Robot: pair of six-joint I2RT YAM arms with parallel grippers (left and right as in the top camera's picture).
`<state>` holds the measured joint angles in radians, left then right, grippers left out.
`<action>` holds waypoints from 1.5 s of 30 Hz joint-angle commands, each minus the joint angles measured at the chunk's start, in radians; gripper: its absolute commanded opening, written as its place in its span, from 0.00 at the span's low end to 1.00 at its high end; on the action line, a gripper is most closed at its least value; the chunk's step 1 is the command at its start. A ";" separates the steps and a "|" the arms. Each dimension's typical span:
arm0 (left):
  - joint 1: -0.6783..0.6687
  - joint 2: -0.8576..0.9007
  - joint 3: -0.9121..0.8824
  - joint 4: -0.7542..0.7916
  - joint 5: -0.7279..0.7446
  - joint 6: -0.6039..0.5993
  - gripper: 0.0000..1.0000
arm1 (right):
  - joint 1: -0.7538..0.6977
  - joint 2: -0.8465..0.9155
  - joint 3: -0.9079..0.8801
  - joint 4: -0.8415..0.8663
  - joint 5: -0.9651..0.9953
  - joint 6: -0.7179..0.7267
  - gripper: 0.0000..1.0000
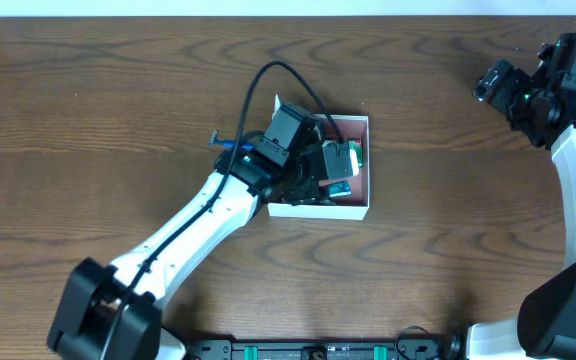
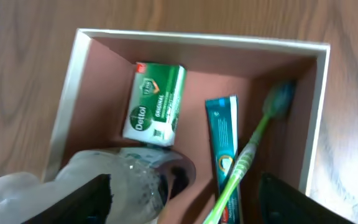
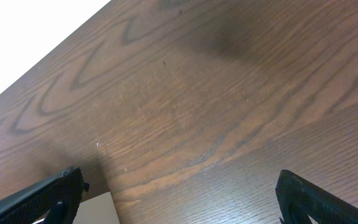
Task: Pack container
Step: 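Carry the toothbrush into the box and release it, then move the left gripper to the blue razor and grasp it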
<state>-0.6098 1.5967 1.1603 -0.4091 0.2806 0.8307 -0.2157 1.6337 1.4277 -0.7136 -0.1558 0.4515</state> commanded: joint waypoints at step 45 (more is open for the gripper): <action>0.289 0.118 0.013 -0.022 -0.707 -1.438 0.91 | -0.006 -0.014 0.015 0.002 0.006 -0.011 0.99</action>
<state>-0.3283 1.6878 1.1637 -0.4362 -0.4007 -0.5854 -0.2157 1.6337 1.4277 -0.7136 -0.1558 0.4515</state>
